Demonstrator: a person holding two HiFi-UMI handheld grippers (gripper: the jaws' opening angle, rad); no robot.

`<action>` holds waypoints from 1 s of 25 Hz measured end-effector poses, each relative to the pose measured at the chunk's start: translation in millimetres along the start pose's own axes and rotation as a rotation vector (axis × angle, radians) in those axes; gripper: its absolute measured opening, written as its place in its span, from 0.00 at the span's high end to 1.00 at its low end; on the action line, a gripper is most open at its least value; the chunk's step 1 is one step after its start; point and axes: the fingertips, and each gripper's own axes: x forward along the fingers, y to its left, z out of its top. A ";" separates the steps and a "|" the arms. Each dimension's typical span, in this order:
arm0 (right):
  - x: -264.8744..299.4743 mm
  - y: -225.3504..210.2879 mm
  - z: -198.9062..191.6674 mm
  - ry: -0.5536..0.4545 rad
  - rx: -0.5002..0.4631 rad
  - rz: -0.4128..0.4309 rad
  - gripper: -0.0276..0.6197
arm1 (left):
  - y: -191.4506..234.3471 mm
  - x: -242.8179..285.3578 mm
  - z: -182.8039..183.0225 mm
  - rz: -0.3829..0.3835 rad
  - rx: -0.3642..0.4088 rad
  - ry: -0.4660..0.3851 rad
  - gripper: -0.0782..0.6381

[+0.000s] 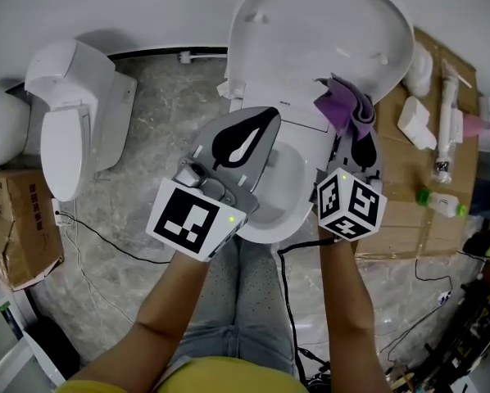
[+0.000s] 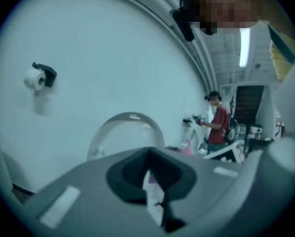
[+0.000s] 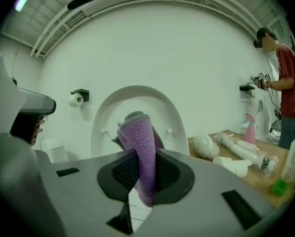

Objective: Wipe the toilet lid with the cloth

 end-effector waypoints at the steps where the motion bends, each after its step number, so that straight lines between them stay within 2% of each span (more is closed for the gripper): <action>1: -5.1 2.0 10.2 -0.016 -0.007 0.001 0.90 | -0.9 -1.3 4.1 0.000 -0.001 -0.004 0.89; 6: -30.4 15.1 61.7 -0.093 -0.074 0.014 0.90 | -4.3 -9.7 29.1 -0.007 0.028 -0.018 0.89; 11: -53.1 22.2 95.1 -0.120 -0.087 0.017 0.90 | -8.2 -18.7 56.3 -0.008 0.040 -0.040 0.89; 16: -71.0 26.8 117.4 -0.139 -0.117 0.020 0.90 | -13.8 -26.1 79.1 -0.014 0.041 -0.061 0.89; 25: -93.9 37.8 142.2 -0.137 -0.114 0.041 0.90 | -18.0 -30.1 107.7 -0.031 0.048 -0.072 0.89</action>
